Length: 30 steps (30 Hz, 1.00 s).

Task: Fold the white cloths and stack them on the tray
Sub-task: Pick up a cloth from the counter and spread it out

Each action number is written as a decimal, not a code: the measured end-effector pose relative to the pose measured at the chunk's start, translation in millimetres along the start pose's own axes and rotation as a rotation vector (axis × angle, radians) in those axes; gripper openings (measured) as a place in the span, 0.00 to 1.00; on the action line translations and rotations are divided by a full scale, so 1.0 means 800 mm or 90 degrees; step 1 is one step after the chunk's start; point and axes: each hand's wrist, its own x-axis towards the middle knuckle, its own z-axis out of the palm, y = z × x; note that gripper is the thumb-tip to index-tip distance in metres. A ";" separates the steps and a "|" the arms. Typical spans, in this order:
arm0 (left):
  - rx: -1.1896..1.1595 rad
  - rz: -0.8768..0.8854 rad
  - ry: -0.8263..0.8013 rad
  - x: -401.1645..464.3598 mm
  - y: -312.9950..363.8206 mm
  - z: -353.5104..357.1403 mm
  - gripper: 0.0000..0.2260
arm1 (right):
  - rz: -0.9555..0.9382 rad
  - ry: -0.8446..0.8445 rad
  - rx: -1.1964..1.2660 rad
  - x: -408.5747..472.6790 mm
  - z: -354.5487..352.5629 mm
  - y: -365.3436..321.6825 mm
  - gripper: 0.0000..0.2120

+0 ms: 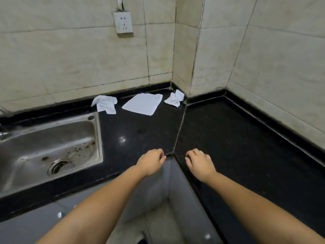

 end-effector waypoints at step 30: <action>0.158 0.092 0.008 0.590 -0.089 -0.051 0.16 | 0.134 -0.014 0.053 0.573 0.020 0.082 0.17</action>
